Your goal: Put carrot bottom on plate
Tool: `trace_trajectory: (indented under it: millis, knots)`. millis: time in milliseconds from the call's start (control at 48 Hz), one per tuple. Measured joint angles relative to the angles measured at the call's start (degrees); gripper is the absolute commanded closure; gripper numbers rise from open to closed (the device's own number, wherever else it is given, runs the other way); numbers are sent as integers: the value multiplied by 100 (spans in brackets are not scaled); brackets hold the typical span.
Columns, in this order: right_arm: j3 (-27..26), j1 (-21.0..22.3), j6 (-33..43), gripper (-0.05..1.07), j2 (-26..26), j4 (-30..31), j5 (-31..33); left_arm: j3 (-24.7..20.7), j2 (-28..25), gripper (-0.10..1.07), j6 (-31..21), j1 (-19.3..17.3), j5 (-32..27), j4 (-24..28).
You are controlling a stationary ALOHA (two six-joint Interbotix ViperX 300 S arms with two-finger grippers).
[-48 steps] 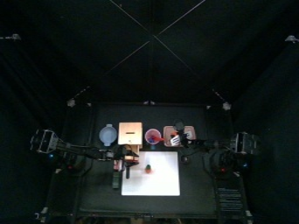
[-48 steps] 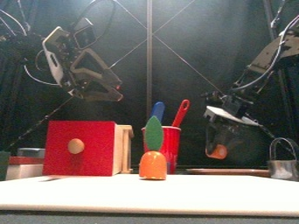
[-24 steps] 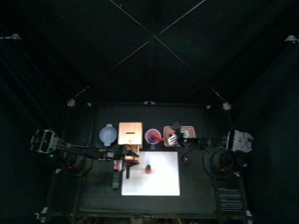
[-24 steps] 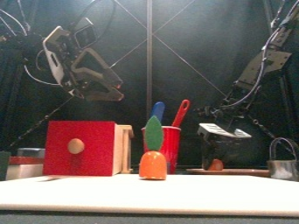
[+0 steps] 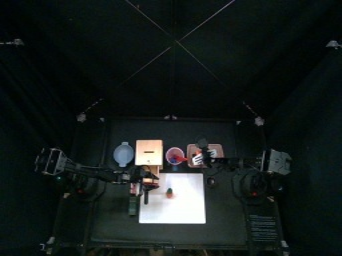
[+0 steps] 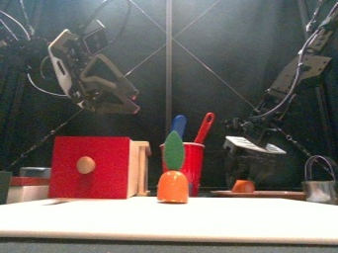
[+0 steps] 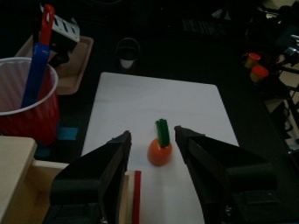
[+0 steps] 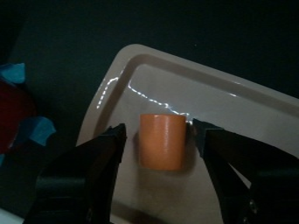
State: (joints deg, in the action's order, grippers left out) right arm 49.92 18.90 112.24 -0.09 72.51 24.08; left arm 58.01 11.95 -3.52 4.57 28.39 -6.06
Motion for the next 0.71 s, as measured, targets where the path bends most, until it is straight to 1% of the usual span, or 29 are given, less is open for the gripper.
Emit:
trace_trajectory:
  millis: [83,396,542,708]
  knots:
    - [18,-18,9,10,-53,-9,0,0,0,15,-9,0,0,-9]
    - [70,-369,9,10,-255,-44,18,-9,9,15,-9,0,0,-9]
    - [70,-615,0,10,-404,-53,167,0,9,15,-9,0,0,-9]
    - [141,-677,-9,10,-527,-88,316,-26,9,15,-9,0,0,0]
